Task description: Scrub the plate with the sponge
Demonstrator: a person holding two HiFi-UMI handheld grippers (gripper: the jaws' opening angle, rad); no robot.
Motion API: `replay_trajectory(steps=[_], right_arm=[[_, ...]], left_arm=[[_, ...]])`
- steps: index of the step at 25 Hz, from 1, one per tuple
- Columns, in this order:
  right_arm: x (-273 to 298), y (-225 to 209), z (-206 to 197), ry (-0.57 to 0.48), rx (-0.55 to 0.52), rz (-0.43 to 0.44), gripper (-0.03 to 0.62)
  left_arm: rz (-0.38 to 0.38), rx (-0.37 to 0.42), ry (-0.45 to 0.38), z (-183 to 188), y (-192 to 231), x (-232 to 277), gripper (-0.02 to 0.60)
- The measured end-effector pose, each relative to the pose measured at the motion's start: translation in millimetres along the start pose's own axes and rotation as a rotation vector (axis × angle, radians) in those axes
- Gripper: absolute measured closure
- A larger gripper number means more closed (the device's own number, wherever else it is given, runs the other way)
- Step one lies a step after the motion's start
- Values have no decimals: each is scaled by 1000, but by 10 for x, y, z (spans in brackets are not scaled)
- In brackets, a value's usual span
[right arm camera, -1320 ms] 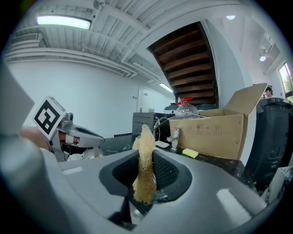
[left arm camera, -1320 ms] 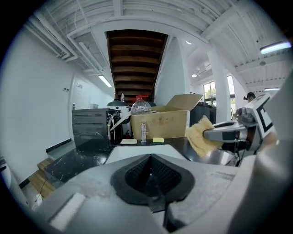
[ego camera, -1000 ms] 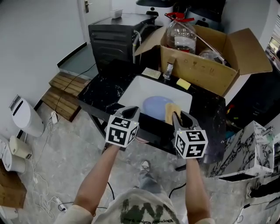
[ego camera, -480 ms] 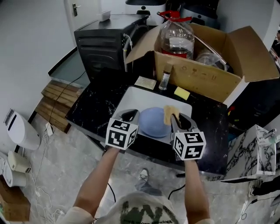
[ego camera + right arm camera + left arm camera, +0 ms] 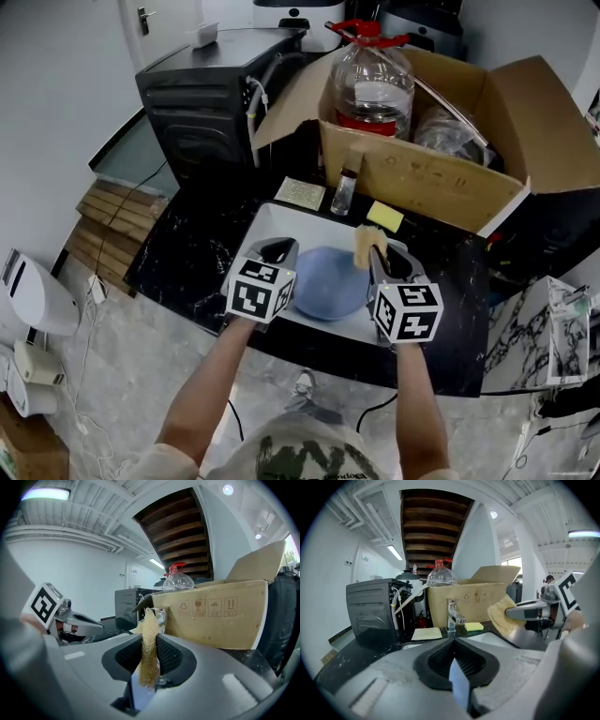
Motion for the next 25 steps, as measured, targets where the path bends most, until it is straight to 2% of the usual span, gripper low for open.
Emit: replay_trajectory(steps=[14,25], right_arm=[[642,-221,121,17,18,6,523],[856,-267,73,39,53,-13,523]], left_arm=[[5,-2,17,202,374,513,578],[-12,-5,30,267,563,683,578]])
Point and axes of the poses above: the fingertips, and each gripper's own axes: x forward along the fingers, y to its left, z out of its top, the point moved 8 cm from there along -x, backward along the fingers, and after that the axes turned 13 degrees about -z, right-handed, at the moved point
